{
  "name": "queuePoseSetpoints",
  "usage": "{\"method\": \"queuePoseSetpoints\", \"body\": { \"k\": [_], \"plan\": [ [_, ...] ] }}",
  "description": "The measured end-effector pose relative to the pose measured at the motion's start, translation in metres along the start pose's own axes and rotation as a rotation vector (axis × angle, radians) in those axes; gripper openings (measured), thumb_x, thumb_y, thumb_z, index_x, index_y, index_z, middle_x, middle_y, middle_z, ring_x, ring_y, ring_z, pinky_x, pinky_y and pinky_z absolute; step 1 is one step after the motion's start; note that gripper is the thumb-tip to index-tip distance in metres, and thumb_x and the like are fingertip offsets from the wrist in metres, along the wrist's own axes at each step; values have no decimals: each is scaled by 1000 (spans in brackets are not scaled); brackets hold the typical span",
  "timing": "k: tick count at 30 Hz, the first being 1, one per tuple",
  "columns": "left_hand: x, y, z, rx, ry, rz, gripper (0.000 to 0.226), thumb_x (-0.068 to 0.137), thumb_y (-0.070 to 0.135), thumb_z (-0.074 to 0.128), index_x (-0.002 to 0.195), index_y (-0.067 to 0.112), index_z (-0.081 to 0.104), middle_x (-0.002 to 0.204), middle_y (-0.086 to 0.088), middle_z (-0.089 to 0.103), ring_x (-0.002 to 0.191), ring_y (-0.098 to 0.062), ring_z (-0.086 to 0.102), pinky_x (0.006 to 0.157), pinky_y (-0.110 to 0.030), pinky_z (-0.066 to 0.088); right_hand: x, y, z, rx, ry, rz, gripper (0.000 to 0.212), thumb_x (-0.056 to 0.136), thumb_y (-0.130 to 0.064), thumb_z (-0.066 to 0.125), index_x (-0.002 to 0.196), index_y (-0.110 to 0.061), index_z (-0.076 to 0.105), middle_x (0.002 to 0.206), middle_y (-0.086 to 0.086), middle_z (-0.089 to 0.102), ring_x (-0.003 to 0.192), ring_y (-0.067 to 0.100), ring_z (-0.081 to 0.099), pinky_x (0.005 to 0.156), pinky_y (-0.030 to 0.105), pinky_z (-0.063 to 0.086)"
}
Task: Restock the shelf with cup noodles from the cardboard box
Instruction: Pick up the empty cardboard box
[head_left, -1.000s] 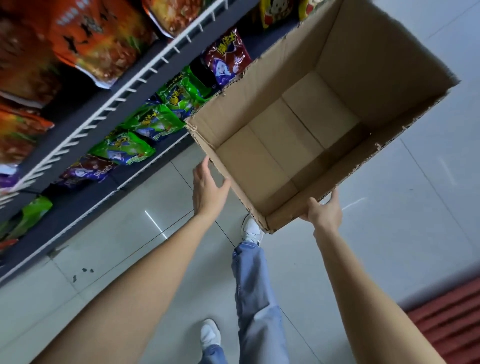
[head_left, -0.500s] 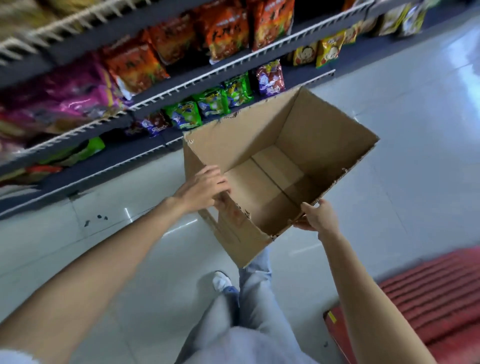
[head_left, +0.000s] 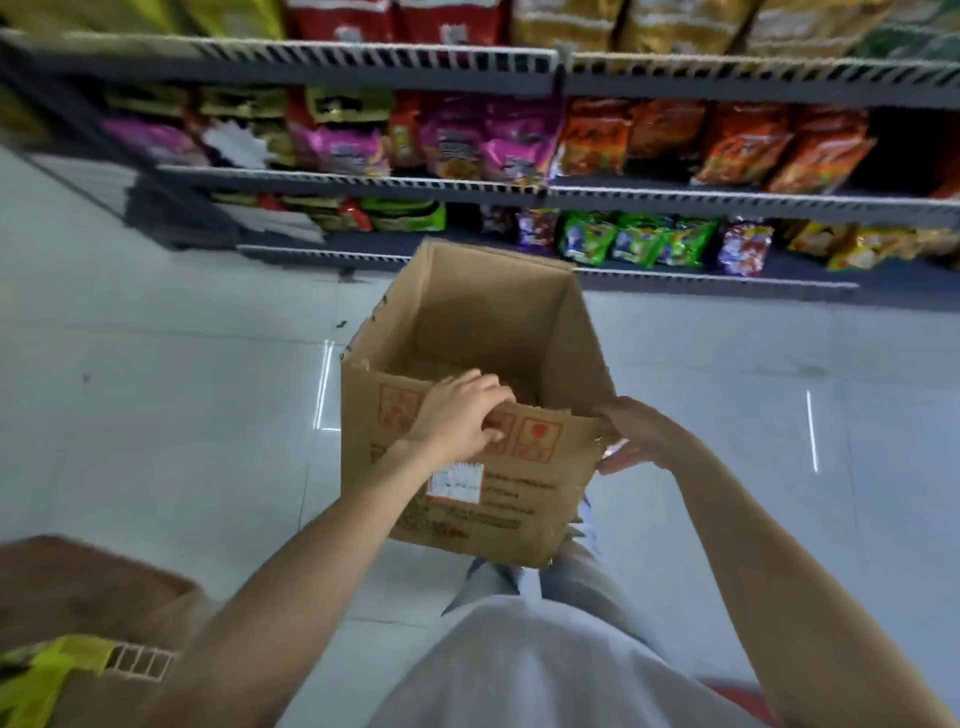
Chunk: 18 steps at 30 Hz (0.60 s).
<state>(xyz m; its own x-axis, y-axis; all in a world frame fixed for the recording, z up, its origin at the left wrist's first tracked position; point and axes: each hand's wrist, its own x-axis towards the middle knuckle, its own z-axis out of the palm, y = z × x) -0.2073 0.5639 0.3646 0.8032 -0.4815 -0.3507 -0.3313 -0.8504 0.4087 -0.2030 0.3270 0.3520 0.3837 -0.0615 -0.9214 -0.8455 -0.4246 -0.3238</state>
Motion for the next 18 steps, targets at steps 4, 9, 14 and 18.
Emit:
{"method": "queuePoseSetpoints", "body": {
  "k": [4, 9, 14, 18],
  "plan": [
    [-61, -23, -10, 23, 83, -175, 35, 85, 36, 65, 117, 28, 57, 112, 10, 56, 112, -11, 48, 97, -31, 40, -11, -43, 49, -57, -140, -111, 29, 92, -3, 50, 120, 3, 57, 119, 26, 61, 75, 30, 65, 66, 42, 60],
    [-139, -71, -22, -88, 97, -442, 32, 88, 30, 61, 120, 31, 57, 127, 6, 56, 125, -17, 47, 104, -39, 40, -15, -89, 131, -308, -158, -294, 25, 96, -20, 49, 120, -14, 53, 118, 17, 58, 81, 34, 68, 80, 48, 56],
    [-210, -121, -16, -157, 138, -681, 29, 85, 33, 60, 113, 29, 60, 117, 6, 62, 114, -15, 54, 94, -34, 46, -16, -134, 195, -430, -143, -469, 30, 93, -20, 52, 123, -25, 52, 113, 5, 56, 78, 27, 69, 64, 30, 59],
    [-224, -149, -7, -214, 179, -880, 27, 83, 38, 62, 109, 31, 64, 108, 7, 66, 102, -17, 61, 83, -30, 50, -8, -188, 222, -482, -106, -578, 41, 93, -15, 48, 132, -28, 50, 113, 5, 53, 75, 26, 67, 68, 37, 59]
  ]
}}
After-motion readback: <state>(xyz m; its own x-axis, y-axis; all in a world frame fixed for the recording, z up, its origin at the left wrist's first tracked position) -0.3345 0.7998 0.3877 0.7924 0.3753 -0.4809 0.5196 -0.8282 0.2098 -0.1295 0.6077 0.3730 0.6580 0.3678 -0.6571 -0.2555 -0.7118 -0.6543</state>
